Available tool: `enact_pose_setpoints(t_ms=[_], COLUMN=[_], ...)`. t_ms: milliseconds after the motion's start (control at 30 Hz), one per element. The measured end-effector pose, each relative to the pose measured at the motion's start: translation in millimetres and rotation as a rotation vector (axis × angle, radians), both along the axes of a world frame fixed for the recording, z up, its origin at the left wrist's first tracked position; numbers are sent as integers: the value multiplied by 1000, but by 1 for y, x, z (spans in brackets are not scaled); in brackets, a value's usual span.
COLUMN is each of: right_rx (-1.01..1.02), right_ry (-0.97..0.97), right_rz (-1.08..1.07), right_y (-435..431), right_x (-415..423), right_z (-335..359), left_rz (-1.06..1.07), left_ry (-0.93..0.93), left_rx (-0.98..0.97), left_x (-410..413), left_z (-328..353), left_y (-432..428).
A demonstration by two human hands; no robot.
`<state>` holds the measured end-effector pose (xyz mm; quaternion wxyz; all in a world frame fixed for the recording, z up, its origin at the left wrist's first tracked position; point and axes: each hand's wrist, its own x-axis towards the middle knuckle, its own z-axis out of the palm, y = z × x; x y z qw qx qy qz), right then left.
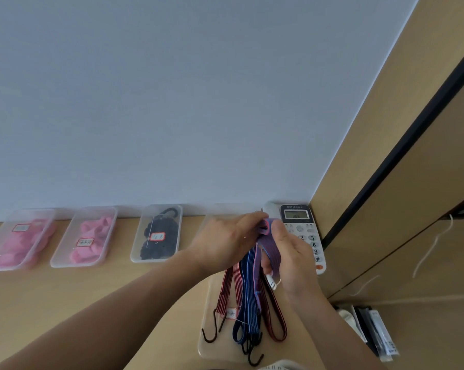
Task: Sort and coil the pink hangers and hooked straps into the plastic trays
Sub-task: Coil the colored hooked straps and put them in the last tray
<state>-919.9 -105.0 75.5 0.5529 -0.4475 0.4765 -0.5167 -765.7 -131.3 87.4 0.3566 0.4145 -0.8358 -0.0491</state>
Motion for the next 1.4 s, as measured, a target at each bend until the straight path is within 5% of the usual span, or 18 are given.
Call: enact_pose_setpoints(t_ms=[133,267,333,433,533,633,1067,1267,1400], right_rx=[6,-13,-13,-20,-32,-36,13,52,42], right_ry=[-67,-95,-99,-111,-83,-37,161,64,10], right_rz=[-7,33,38,76,141,137,-7,-5,-3], right_y=[0,1,2,5,10,10,5,5,5], right_x=[1,-2,-3,-4,-4,-6,-13,-10,-9], right_z=[3,3,3,2,-2,-4,-12,-5,-1], left_rz=[-48,-31,-10,33,-160,-291,-50,30,-19], left_ry=[-3,37,262,817,847,828,624,159,32], left_rx=[-217,-137,154,864,1175,1141,850,389,101], left_x=[1,5,1,-8,-8,-9,-7,-4,-9], left_z=[-7,-16,-18,-3,10,14,16,5,3], left_y=[-5,-10,-5,-4,-5,0,-2,3,6])
